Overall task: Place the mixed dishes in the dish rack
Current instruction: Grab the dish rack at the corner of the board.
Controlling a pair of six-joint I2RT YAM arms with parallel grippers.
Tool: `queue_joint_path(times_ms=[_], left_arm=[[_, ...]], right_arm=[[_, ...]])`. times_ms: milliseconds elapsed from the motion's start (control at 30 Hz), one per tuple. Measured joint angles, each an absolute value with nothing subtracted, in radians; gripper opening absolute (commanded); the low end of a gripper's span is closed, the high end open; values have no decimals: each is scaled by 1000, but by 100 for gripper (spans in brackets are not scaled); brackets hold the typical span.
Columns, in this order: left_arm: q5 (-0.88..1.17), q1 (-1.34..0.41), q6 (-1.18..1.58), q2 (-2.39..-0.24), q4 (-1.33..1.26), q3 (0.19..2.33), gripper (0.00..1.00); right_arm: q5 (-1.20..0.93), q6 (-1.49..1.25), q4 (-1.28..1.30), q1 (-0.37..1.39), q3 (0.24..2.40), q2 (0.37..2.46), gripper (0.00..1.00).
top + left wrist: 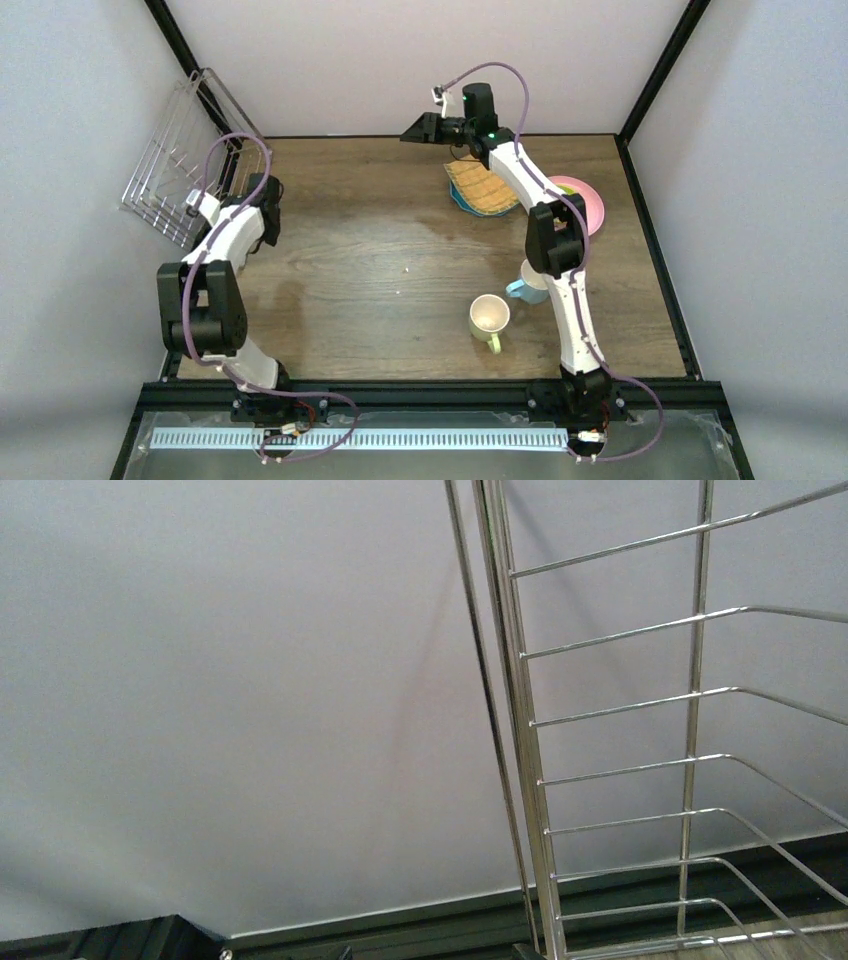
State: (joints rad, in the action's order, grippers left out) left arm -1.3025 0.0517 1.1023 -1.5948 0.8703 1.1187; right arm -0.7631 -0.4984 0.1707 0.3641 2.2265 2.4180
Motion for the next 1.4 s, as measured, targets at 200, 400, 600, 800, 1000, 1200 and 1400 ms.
queue_joint_path(times_ms=[200,400,600,800,1000,1200,1400], left_arm=[[-1333,60,1087,-1655,856,1164,94],[-1332,89,1069,-1678,839,1178,92],[-1280,59,1064,-1643,825,1142,86],[-1257,-125,1083,-1547,836,1065,88],[-1285,-142,1103,-1561,862,1074,94],[-1332,-129,1108,-1620,876,1147,100],[-1350,-78,1126,-1675,889,1209,100]], right_arm=[[-763,-502,149,364,2299,2454,99],[-764,-514,137,364,2312,2492,99],[-767,-530,134,364,2313,2517,99],[-772,-527,144,364,2313,2519,99],[-778,-517,154,364,2313,2519,99],[-784,-516,152,364,2313,2519,99],[-791,-516,145,364,2313,2519,99]])
